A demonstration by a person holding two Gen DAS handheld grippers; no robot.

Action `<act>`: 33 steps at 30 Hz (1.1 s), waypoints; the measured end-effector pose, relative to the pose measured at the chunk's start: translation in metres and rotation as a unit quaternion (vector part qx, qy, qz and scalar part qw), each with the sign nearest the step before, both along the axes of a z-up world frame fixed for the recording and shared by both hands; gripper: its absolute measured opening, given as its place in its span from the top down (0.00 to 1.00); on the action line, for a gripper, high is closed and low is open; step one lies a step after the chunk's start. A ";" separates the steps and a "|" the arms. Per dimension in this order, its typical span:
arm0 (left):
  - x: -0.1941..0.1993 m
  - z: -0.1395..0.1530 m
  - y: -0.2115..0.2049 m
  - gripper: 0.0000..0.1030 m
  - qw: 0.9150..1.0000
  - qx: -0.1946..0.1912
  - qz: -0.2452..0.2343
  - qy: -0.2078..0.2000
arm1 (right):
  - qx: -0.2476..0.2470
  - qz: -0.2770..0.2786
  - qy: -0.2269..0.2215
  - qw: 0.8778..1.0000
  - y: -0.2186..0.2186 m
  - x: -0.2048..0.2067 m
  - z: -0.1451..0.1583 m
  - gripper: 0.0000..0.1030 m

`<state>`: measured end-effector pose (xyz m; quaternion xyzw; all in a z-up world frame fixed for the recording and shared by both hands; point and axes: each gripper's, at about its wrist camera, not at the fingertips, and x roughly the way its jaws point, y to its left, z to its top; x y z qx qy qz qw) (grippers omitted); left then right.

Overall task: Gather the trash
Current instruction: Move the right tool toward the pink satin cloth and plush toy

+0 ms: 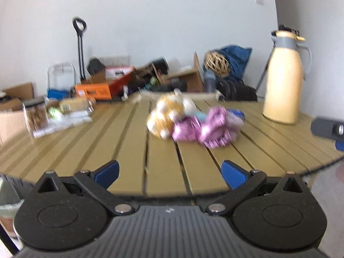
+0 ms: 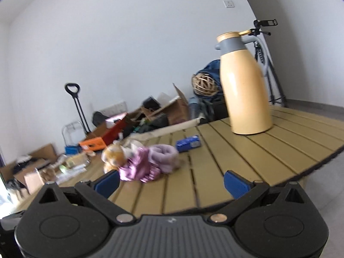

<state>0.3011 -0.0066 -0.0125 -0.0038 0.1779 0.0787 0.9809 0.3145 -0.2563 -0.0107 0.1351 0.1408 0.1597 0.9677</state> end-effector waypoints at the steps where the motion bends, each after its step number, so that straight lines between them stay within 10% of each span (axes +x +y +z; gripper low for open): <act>1: 0.003 0.005 0.003 0.00 1.000 0.000 0.004 -0.008 | 0.000 0.003 -0.002 1.000 0.004 0.004 0.002 0.00; 16: 0.066 0.034 0.060 0.00 0.997 -0.028 0.061 -0.037 | 0.004 -0.005 0.017 1.000 0.057 0.090 -0.007 0.00; 33: 0.086 0.021 0.107 0.00 0.996 -0.045 0.078 -0.008 | -0.104 0.038 0.088 0.990 0.146 0.179 -0.030 0.00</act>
